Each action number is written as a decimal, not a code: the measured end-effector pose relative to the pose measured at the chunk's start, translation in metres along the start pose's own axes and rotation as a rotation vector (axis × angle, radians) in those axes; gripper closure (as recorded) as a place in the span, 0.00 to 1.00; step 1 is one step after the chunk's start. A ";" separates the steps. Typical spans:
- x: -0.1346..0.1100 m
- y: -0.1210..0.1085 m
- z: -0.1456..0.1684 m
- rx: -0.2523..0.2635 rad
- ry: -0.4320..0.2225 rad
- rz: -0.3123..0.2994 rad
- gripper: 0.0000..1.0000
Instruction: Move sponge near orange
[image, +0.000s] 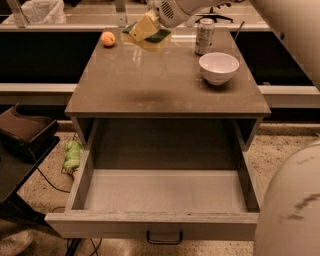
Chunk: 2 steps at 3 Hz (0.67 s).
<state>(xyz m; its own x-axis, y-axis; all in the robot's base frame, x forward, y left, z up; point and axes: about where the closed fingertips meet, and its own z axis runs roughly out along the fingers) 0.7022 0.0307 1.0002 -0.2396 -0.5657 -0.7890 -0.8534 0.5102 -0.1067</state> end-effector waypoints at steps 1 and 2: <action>0.000 0.000 0.000 0.000 0.000 0.000 1.00; -0.009 -0.018 0.014 0.001 -0.042 0.030 1.00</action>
Offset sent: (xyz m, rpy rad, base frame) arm 0.0769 0.0099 0.0052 0.1567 -0.0133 -0.0547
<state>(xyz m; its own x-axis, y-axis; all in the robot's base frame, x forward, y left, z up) 0.7259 0.0361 1.0004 -0.2455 -0.5226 -0.8164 -0.8456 0.5273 -0.0833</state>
